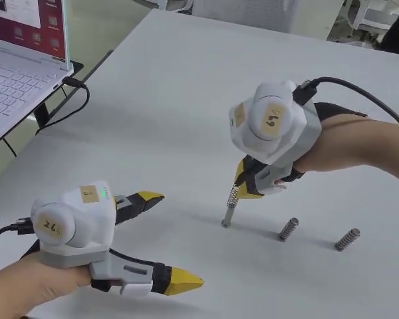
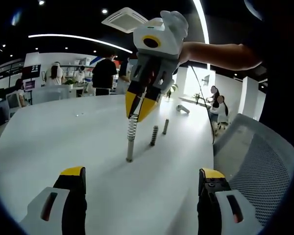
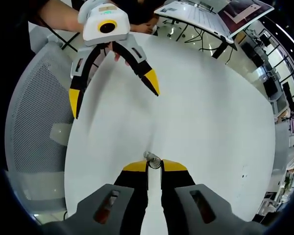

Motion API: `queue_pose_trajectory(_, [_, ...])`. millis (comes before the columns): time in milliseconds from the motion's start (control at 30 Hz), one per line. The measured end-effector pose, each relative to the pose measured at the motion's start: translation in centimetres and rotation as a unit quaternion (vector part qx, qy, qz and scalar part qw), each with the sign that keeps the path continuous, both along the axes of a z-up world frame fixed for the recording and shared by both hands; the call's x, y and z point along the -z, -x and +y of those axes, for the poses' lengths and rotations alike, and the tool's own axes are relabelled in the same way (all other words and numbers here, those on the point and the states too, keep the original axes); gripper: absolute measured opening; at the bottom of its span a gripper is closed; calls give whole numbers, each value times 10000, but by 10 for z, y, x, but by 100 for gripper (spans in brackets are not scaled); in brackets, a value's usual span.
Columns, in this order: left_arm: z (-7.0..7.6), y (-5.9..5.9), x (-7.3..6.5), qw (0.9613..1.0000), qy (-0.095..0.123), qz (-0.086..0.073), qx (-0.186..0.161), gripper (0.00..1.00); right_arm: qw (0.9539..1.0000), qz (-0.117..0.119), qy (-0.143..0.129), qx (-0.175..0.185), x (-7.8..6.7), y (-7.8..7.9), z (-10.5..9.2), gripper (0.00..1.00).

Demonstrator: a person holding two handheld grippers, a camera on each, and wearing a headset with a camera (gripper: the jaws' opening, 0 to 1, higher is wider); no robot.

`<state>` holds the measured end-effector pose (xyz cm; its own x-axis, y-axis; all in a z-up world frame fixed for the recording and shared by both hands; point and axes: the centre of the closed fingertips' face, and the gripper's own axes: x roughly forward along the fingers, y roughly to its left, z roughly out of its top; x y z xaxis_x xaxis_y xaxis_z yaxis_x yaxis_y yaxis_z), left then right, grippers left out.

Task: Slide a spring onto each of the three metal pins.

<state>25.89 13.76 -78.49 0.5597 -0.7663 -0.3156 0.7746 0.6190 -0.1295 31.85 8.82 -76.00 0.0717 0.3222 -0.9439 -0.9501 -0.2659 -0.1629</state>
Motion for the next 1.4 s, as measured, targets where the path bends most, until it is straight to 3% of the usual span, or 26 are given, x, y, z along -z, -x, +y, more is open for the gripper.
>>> queue_pose_trajectory(1400, [3, 3, 7, 9999, 16, 106, -79, 91, 9993, 292, 166, 166, 34, 3, -3, 6])
